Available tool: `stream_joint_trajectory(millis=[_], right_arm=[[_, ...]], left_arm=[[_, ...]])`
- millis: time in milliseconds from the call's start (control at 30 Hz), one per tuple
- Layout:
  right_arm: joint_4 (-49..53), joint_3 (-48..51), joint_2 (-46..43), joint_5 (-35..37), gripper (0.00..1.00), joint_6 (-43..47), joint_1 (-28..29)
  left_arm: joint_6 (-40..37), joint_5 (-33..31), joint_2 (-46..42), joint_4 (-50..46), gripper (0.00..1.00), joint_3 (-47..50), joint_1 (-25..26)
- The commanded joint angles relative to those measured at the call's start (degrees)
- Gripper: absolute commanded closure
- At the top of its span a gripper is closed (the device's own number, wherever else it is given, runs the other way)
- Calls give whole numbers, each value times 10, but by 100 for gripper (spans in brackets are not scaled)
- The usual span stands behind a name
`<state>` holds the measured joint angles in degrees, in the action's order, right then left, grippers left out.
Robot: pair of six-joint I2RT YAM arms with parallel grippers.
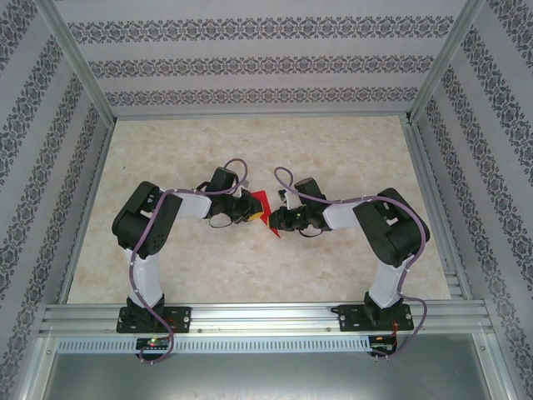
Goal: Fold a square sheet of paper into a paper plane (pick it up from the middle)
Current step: Fold the wing for the fifth time at the center of the table.
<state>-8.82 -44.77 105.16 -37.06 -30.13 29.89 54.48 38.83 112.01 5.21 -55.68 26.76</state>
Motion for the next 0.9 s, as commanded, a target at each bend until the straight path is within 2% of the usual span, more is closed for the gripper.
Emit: stream_joint_trajectory(millis=[0,300,467,667,867], right_arm=[[32,-9,-7,29,84,10,4],[64,-10,-36,25,83,3,4],[80,1,-43,23,85,1,4],[96,5,-19,21,91,5,7],[112,-8,-8,24,89,11,11]], left_arm=[[-16,-20,13,-28,81,-10,4],[-21,-26,21,-48,82,-19,4],[-23,-28,22,-55,82,-22,4],[-24,-30,23,-60,83,-23,4],[-22,-31,22,-62,83,-23,5]])
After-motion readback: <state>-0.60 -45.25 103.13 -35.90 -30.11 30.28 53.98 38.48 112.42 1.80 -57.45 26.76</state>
